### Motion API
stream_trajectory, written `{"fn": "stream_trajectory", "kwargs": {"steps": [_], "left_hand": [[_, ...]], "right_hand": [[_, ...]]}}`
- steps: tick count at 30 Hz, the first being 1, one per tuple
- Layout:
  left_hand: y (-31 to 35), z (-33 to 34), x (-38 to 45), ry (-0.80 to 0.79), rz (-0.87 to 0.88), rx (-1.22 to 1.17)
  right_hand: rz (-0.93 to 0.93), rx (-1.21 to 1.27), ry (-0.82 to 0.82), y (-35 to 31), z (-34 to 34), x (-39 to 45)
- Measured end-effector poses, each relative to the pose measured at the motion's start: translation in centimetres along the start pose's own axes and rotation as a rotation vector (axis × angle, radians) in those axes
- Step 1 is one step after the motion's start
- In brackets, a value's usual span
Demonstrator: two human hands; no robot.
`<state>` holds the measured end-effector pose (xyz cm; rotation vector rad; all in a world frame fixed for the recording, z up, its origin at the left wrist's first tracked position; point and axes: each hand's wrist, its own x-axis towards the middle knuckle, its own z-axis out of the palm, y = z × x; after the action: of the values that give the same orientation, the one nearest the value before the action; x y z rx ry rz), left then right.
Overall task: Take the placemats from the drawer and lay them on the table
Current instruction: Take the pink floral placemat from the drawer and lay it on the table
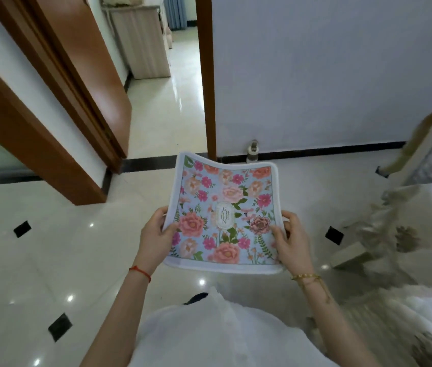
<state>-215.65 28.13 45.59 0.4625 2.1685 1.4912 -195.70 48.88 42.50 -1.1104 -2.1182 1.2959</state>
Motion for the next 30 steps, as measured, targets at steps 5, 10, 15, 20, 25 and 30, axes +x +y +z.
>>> {"fn": "stream_trajectory", "kwargs": {"steps": [5, 10, 15, 20, 25, 30], "left_hand": [[5.0, 4.5, 12.1, -0.171, 0.037, 0.029], [9.5, 12.2, 22.9, -0.362, 0.052, 0.082], [13.6, 22.4, 32.9, -0.49, 0.079, 0.081], [19.8, 34.0, 42.1, -0.6, 0.126, 0.084], [26.3, 44.3, 50.2, -0.655, 0.183, 0.066], [30.2, 53.7, 57.3, -0.704, 0.181, 0.073]], "right_hand": [[0.102, 0.051, 0.134, -0.6, -1.8, 8.6], [0.194, 0.087, 0.318, 0.7, -4.9, 16.4], [0.242, 0.09, 0.462, 4.0, -8.7, 25.9], [0.242, 0.058, 0.56, 6.0, -16.8, 36.9], [0.235, -0.022, 0.617, 7.7, -24.4, 47.4], [0.293, -0.013, 0.674, 9.7, -29.4, 55.7]]}}
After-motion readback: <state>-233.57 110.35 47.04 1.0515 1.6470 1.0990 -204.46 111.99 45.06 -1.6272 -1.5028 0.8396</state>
